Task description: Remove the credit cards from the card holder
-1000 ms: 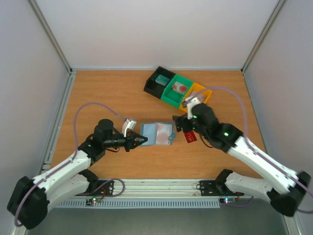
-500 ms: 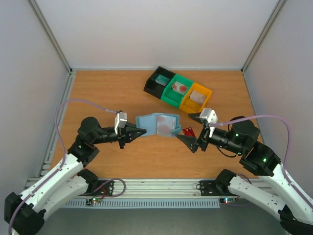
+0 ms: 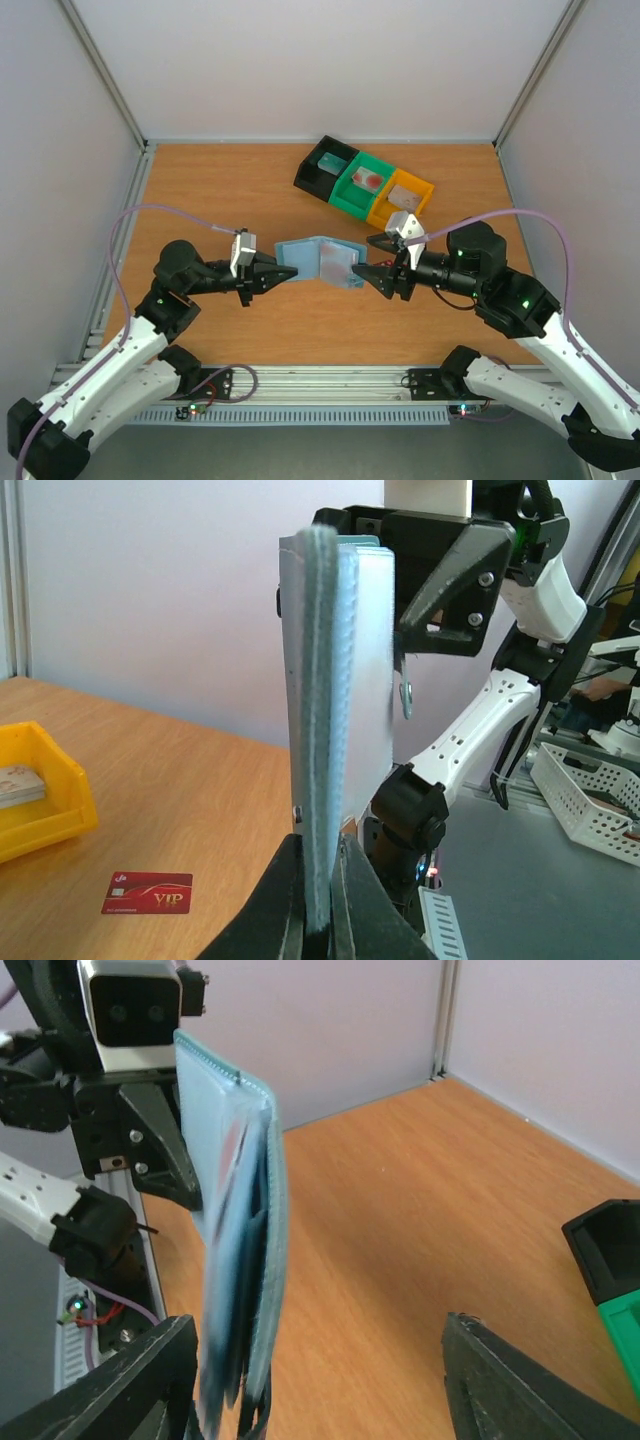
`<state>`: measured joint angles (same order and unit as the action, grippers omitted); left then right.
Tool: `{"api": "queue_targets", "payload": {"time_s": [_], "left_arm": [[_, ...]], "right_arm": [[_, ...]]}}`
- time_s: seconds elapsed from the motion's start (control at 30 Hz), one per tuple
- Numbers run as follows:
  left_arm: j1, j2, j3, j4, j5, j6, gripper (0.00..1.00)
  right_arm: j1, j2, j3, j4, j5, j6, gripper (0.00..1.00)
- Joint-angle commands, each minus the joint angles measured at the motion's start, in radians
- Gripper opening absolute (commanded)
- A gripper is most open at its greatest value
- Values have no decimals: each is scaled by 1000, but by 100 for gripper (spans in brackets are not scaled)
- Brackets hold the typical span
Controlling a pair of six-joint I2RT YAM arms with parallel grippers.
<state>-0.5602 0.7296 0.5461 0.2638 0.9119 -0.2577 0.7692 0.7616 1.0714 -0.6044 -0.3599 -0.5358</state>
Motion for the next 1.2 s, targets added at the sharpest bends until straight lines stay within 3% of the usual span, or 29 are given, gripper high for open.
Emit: {"api": "queue_targets", "payload": {"time_s": [0.0,0.07,0.17,0.47,0.93,1.17], "left_arm": [[4,-19,28,80,29,23,0],[3,-21,27,81,36,23,0],[2,-27,25,84,43,23,0],[-8,-25,26,89,48,28,0],[-18,-19,16,98,36,18,0],[-18,-19,3,76,-34,5,0]], "right_arm": [[5,15,43,-43,-10,-9,63],[5,5,35,-51,5,-15,52],[5,-23,23,-48,19,-10,46],[5,51,32,-43,-6,26,45],[5,160,39,37,-123,52,53],[5,167,45,18,-231,42,71]]}}
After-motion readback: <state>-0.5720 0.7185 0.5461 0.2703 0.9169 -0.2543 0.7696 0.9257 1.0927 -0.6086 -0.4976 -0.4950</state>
